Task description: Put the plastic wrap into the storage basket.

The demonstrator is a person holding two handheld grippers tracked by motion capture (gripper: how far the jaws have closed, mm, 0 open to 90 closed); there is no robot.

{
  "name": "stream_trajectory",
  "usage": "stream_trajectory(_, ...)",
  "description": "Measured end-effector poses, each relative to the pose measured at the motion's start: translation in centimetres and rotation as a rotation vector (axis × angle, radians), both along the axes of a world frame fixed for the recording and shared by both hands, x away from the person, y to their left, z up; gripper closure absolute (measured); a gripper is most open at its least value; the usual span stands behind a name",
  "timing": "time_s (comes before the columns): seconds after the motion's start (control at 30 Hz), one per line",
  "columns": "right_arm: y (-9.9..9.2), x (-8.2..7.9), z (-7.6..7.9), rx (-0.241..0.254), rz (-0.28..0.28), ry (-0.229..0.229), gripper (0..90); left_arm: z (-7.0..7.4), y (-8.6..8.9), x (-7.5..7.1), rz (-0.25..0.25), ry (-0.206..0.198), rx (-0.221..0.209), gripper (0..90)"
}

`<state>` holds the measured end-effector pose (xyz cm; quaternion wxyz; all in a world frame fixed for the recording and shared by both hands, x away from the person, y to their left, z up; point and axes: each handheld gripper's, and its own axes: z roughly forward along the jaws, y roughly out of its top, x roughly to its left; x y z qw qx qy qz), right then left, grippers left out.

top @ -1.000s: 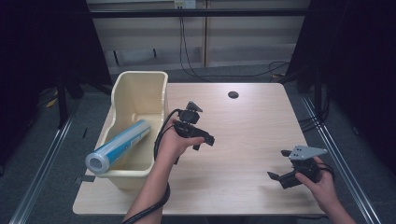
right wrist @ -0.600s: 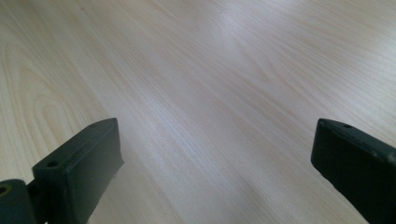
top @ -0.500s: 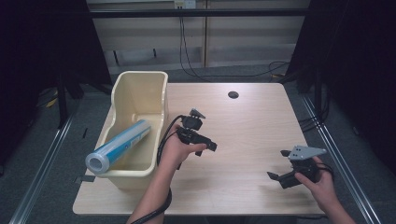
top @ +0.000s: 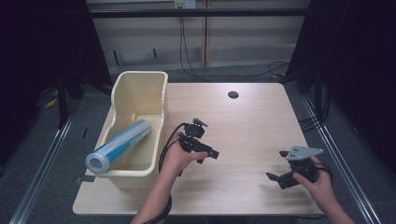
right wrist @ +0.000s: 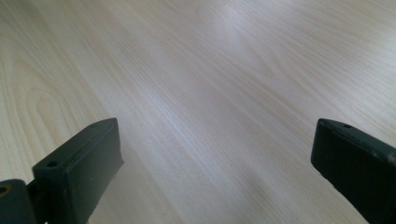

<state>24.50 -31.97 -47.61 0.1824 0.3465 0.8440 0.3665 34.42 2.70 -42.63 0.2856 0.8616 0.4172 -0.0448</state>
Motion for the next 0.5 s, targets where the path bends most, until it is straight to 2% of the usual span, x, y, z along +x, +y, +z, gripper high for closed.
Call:
stream_trajectory(0.07,0.0,0.0,-0.1,0.0,0.007,0.005,1.5,-0.4,0.0,-0.1,-0.003,-0.004,0.0,5.7)
stream_trajectory(0.1,0.0,0.1,-0.1,-0.006,0.008,0.002,1.5,-0.5,-0.2,-0.3,0.015,-0.004,-0.015,5.7)
stream_trajectory(0.13,0.1,0.1,-0.1,-0.005,0.007,0.003,1.5,-0.7,-0.2,-0.3,0.009,-0.003,-0.02,5.6)
stream_trajectory(0.2,0.1,0.1,-0.2,-0.007,0.012,0.005,1.5,-0.9,-0.1,-0.4,-0.023,-0.008,-0.001,5.6)
stream_trajectory(0.27,0.1,0.1,-0.3,0.001,0.008,0.013,1.5,-1.3,-0.4,-0.7,-0.008,-0.003,-0.025,5.6)
stream_trajectory(0.33,0.1,0.2,-0.4,0.001,0.012,0.014,1.6,-1.4,-0.4,-0.8,-0.035,-0.007,-0.026,5.6)
stream_trajectory(0.43,0.2,0.2,-0.5,-0.005,0.012,0.019,1.5,-1.8,-0.6,-1.0,-0.038,-0.01,-0.037,5.6)
stream_trajectory(0.5,0.2,0.2,-0.6,-0.012,0.01,0.02,1.5,-1.9,-0.6,-1.0,-0.059,-0.006,-0.03,5.6)
